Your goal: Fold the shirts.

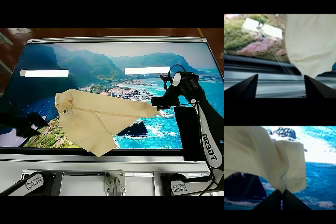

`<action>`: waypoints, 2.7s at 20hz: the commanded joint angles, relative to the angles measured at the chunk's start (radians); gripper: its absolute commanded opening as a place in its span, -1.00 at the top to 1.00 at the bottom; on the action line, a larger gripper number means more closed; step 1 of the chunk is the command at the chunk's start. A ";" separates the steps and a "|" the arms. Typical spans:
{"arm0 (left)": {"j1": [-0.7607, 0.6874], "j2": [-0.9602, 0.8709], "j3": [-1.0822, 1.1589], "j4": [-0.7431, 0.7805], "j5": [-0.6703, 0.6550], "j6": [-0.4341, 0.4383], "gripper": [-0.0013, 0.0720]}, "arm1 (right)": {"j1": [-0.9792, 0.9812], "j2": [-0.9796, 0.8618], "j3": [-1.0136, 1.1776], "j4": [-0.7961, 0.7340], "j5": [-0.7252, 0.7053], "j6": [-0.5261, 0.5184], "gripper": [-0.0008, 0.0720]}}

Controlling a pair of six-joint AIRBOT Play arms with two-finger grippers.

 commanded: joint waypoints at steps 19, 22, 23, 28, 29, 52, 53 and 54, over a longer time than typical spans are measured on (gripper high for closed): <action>-0.299 0.048 -0.541 -0.495 0.615 0.053 0.56 | 0.001 -0.001 0.000 0.003 -0.057 -0.009 0.82; -0.299 0.052 -0.488 -0.494 0.576 0.143 0.87 | 0.001 -0.001 0.000 0.019 -0.048 0.001 0.82; -0.299 0.061 -0.447 -0.494 0.544 0.175 0.87 | 0.001 0.000 0.000 0.032 -0.038 0.001 0.82; -0.298 0.240 -0.065 -0.441 0.462 0.192 0.88 | 0.000 0.105 0.005 0.051 -0.010 -0.003 0.82; -0.298 0.285 0.055 -0.408 0.460 0.169 0.88 | 0.001 0.150 0.023 0.043 -0.011 -0.004 0.82; -0.297 0.464 1.113 0.161 0.036 -0.115 0.87 | 0.001 0.747 0.524 -0.149 0.520 0.036 0.82; -0.297 0.464 1.104 0.161 0.027 -0.115 0.87 | 0.001 0.745 0.520 -0.129 0.520 0.051 0.82; -0.297 0.464 1.092 0.161 0.019 -0.115 0.87 | 0.001 0.745 0.494 -0.105 0.521 0.057 0.82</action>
